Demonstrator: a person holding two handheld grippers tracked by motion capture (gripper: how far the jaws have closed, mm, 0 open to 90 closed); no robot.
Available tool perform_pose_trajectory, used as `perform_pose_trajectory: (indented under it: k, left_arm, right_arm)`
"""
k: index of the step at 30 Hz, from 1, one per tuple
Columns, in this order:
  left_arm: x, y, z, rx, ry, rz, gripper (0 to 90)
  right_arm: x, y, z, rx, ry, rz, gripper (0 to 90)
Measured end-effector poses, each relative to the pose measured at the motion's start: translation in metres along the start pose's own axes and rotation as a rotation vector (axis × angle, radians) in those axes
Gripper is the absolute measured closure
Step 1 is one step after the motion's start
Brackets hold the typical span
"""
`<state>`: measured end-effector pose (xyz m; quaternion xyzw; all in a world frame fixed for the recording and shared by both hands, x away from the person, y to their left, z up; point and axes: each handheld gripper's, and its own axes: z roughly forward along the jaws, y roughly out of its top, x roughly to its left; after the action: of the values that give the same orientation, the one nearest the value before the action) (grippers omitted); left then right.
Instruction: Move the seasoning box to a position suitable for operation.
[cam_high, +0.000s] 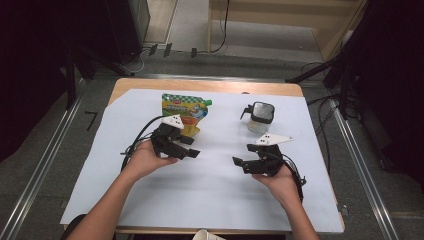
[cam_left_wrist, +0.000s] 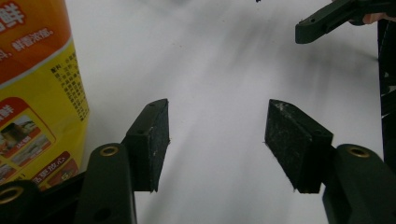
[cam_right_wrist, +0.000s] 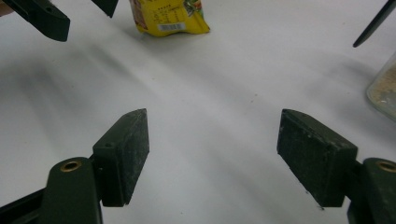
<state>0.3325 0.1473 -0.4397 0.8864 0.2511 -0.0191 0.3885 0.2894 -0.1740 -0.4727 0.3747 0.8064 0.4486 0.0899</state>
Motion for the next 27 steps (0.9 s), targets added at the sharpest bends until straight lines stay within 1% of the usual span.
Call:
perform_pose_trajectory:
  k: [1,2,3,5,8,9,12,13,15,17,18,20,22,24,27]
  left_arm:
    - [-0.001,0.000,0.000,-0.002,-0.008,0.001,40.0]
    - [-0.001,-0.001,0.000,0.002,-0.025,0.009,37.9]
    - [-0.002,-0.002,0.000,-0.004,-0.028,0.020,36.2]
    - [-0.002,-0.002,0.000,-0.005,-0.033,0.021,36.5]
    - [-0.004,-0.002,0.000,-0.013,-0.033,0.028,37.2]
    - [-0.005,-0.002,-0.001,-0.013,-0.033,0.037,37.2]
    - [-0.006,-0.003,-0.001,-0.023,-0.045,0.029,37.7]
    - [-0.006,-0.003,-0.001,-0.021,-0.049,0.027,37.7]
    - [-0.006,-0.002,0.000,-0.008,-0.045,0.032,38.6]
    - [-0.007,-0.003,0.003,0.004,-0.046,0.034,38.6]
    - [-0.007,-0.003,0.004,0.011,-0.049,0.038,39.1]
    - [-0.008,-0.003,0.005,0.015,-0.054,0.045,39.1]
    - [-0.009,-0.002,0.005,0.012,-0.060,0.050,39.2]
    - [-0.010,-0.002,0.004,0.008,-0.059,0.053,39.2]
    - [-0.010,-0.002,0.004,-0.002,-0.067,0.049,39.2]
  right_arm:
    - [0.001,-0.001,0.001,0.000,0.005,-0.001,26.2]
    - [0.002,-0.001,0.001,0.000,0.007,-0.009,26.2]
    - [0.003,-0.002,0.002,0.003,0.005,-0.011,26.2]
    - [0.004,-0.003,0.003,0.006,0.003,-0.025,26.2]
    - [0.004,-0.003,0.003,0.011,0.017,-0.017,25.5]
    - [0.005,-0.003,0.004,0.012,0.018,-0.016,25.2]
    - [0.005,-0.003,0.004,0.010,0.020,-0.024,25.3]
    - [0.005,-0.002,0.004,0.006,0.021,-0.025,25.2]
    - [0.006,-0.002,0.003,-0.001,0.026,-0.024,25.3]
    - [0.007,-0.002,0.002,-0.012,0.029,-0.023,26.9]
    - [0.007,-0.001,0.001,-0.025,0.037,-0.014,28.7]
    - [0.008,-0.001,0.001,-0.028,0.040,-0.016,28.9]
    - [0.010,-0.001,0.000,-0.035,0.029,-0.032,30.3]
    - [0.011,-0.001,0.000,-0.039,0.029,-0.037,30.8]
    - [0.012,0.000,-0.002,-0.044,0.039,-0.038,34.4]
